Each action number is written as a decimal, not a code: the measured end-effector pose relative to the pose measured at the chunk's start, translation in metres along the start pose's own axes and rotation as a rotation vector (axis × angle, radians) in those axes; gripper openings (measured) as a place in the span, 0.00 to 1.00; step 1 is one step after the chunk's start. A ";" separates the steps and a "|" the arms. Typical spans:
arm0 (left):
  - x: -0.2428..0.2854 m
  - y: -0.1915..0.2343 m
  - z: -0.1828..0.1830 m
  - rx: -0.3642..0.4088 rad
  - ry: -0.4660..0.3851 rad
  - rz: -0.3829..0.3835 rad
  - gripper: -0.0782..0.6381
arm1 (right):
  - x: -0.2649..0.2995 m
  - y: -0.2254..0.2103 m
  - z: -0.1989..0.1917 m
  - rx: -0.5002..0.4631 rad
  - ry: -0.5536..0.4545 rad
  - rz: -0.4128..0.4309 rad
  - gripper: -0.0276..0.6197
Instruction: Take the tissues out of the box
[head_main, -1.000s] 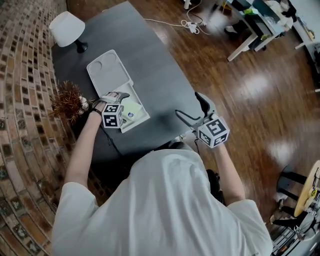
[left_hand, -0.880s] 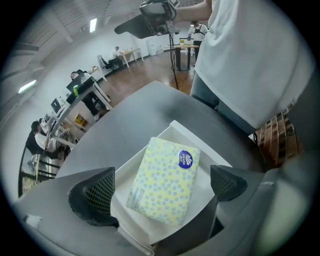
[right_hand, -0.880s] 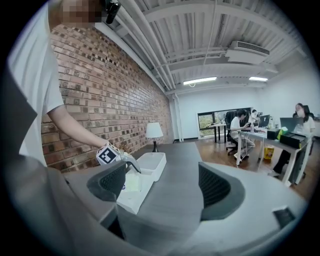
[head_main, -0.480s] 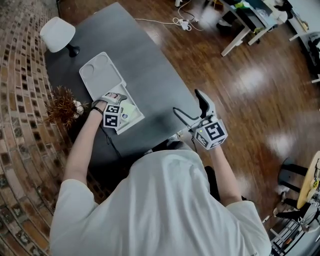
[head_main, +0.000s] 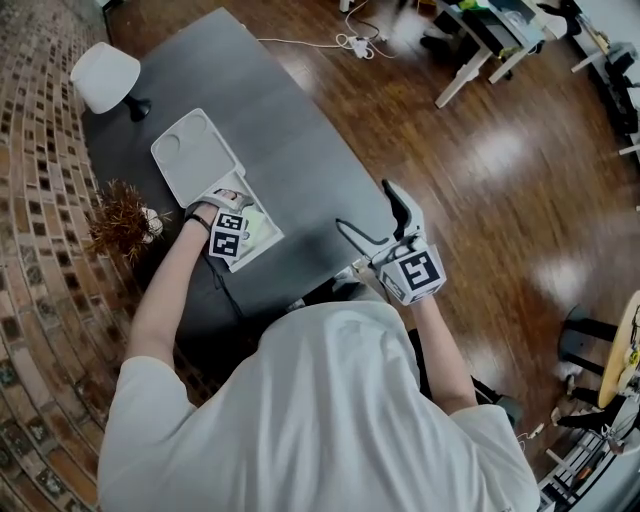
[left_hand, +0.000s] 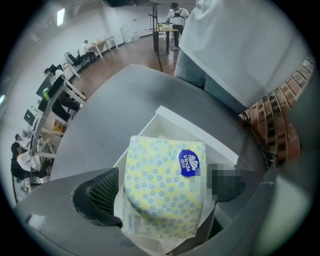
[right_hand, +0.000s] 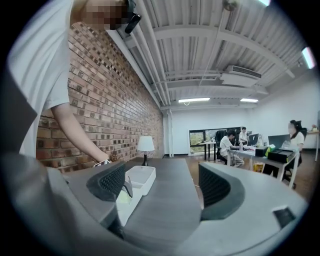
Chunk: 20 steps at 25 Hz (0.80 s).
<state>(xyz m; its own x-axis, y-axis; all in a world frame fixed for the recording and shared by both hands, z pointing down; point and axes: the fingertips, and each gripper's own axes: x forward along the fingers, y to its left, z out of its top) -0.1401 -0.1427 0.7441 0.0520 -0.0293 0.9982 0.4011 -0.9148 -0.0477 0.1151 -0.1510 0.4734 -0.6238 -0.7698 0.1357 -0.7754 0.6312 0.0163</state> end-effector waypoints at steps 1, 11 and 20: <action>0.001 0.000 0.000 0.003 0.006 -0.004 0.89 | 0.000 -0.001 0.001 0.002 -0.008 -0.003 0.77; 0.013 -0.002 0.000 0.032 0.048 -0.045 0.80 | -0.008 -0.011 0.010 0.050 -0.054 -0.059 0.77; 0.010 -0.002 0.000 -0.002 0.071 -0.057 0.73 | -0.010 -0.011 0.013 0.036 -0.058 -0.047 0.77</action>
<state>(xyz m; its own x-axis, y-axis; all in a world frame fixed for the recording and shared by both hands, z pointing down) -0.1402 -0.1411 0.7545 -0.0356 -0.0059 0.9993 0.3999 -0.9165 0.0088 0.1283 -0.1514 0.4595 -0.5903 -0.8034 0.0778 -0.8064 0.5912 -0.0142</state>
